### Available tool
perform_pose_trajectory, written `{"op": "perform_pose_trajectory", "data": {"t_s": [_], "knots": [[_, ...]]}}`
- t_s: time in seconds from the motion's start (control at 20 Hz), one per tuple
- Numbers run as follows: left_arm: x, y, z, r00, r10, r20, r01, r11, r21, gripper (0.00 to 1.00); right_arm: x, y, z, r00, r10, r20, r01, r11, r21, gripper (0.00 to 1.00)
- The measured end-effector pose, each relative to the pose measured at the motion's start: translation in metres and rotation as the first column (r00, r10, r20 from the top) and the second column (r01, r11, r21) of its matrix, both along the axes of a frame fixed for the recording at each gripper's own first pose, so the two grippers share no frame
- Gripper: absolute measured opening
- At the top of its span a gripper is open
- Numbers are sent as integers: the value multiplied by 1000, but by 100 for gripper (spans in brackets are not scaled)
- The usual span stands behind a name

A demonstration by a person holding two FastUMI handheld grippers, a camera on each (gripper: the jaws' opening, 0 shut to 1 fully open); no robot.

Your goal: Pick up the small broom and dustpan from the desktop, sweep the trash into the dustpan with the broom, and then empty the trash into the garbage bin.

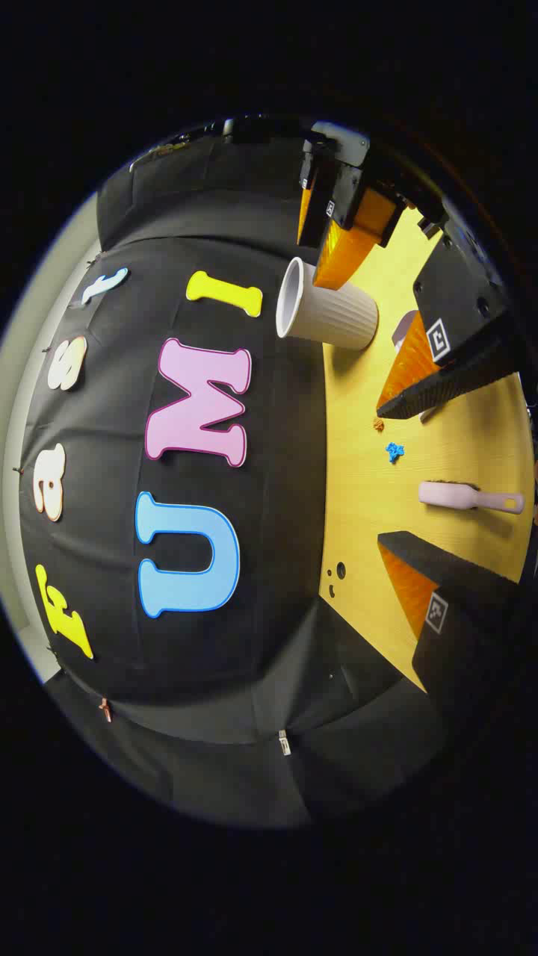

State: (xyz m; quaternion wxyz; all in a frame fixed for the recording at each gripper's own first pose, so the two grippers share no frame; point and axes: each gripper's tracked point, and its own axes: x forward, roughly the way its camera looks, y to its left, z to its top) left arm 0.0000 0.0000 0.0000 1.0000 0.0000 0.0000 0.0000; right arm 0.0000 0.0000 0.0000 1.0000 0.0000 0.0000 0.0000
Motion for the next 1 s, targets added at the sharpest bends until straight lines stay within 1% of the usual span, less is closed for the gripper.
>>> {"op": "perform_pose_trajectory", "data": {"t_s": [0.35,1.0], "knots": [[13,-5,-14,999,-11,-47,11,1000,-1,96,9,-18,-21,998,-6,-59,8,1000,22,98],[28,-1,-29,995,0,-97,1,1000,11,96,21,-18,-40,992,26,-121,-23,999,26,98]]}}
